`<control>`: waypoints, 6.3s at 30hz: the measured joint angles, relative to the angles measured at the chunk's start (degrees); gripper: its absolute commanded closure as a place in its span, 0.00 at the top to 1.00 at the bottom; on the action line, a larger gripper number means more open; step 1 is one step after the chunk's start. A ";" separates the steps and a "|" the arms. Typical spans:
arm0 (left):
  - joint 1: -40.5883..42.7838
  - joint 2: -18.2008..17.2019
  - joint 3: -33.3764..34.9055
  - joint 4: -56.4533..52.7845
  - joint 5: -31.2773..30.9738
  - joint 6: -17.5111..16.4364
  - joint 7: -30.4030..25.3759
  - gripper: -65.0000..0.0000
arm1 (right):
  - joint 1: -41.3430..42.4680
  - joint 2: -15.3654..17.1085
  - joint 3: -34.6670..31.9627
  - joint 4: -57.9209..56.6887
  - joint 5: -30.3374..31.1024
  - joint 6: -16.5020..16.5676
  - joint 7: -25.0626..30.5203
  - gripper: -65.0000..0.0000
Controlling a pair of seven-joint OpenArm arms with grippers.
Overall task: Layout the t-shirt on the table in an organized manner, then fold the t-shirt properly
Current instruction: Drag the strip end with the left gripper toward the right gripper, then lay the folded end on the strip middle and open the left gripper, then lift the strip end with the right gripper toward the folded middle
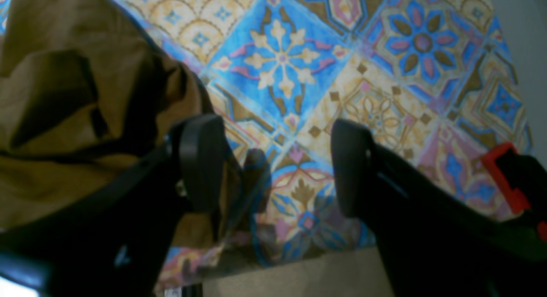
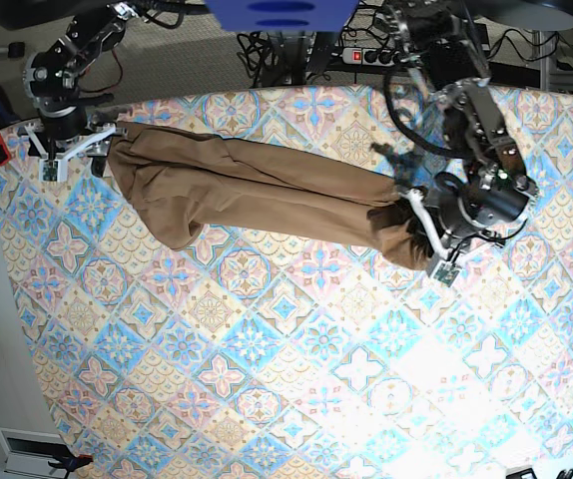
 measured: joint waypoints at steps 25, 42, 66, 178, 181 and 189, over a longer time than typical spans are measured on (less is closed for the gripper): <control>6.73 11.17 13.70 -3.45 0.44 0.02 -11.98 0.00 | -0.09 0.04 0.00 0.00 0.04 0.04 0.13 0.58; 6.82 6.12 21.05 -3.13 -0.11 0.22 -11.98 0.57 | -0.09 0.02 0.00 0.00 0.02 0.02 0.11 0.58; 6.69 1.38 5.18 -8.28 -8.15 0.17 -12.52 0.00 | -0.09 0.02 0.00 0.00 0.00 0.00 0.09 0.58; 10.21 -6.93 9.14 1.88 -10.21 0.20 -14.53 0.00 | 3.85 6.21 -9.97 -20.24 38.86 -0.28 -23.04 0.28; 10.23 -6.93 9.14 1.88 -10.19 0.17 -14.53 0.00 | 2.97 6.03 -9.94 -20.26 38.84 -0.28 -23.61 0.00; 10.23 -6.71 9.14 1.88 -2.99 0.17 -14.53 0.00 | 3.26 6.16 -9.88 -20.26 38.47 -0.31 -24.44 0.00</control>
